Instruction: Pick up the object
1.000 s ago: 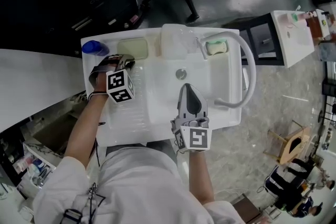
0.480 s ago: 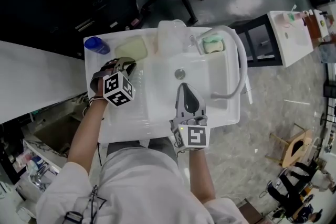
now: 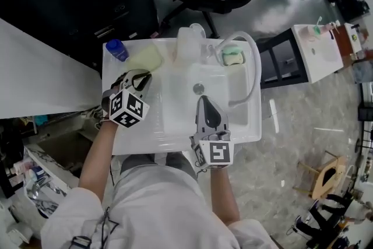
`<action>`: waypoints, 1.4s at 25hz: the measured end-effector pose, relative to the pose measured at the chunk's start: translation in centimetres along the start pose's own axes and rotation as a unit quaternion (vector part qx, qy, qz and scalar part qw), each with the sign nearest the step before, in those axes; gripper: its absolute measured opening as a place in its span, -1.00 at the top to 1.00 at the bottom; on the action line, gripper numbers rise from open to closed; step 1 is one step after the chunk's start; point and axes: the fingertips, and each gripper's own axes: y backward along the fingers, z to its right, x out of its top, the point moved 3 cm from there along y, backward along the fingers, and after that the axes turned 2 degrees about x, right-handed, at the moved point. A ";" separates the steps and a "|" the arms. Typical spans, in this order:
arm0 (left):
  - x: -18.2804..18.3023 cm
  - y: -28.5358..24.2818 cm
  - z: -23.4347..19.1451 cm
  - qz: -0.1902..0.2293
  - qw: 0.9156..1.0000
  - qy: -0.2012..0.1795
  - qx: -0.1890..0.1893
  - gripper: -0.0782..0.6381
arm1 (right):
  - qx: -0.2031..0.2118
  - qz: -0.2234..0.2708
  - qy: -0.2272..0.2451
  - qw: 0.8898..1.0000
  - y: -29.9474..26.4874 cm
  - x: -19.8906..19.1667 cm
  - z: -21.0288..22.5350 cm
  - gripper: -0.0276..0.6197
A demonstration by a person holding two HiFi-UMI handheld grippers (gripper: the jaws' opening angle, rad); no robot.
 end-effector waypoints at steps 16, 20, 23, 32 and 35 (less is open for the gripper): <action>4.7 10.7 -1.1 0.099 0.988 0.064 0.103 0.67 | 0.009 0.030 0.013 0.999 3.3 4.4 0.1 0.90; 5.2 13.2 -2.1 0.139 0.977 0.103 0.125 0.67 | 0.011 0.033 0.002 0.999 3.4 5.2 0.0 0.90; 5.3 14.7 -2.7 0.154 0.971 0.114 0.142 0.67 | 0.018 0.039 0.012 0.999 3.3 5.9 -0.4 0.90; 6.3 18.5 -4.3 0.201 0.953 0.133 0.181 0.67 | 0.025 0.055 0.021 0.998 2.6 7.8 -0.2 0.90; 6.2 19.8 -5.0 0.223 0.944 0.146 0.193 0.67 | 0.026 0.061 0.024 0.997 2.3 8.3 -0.3 0.90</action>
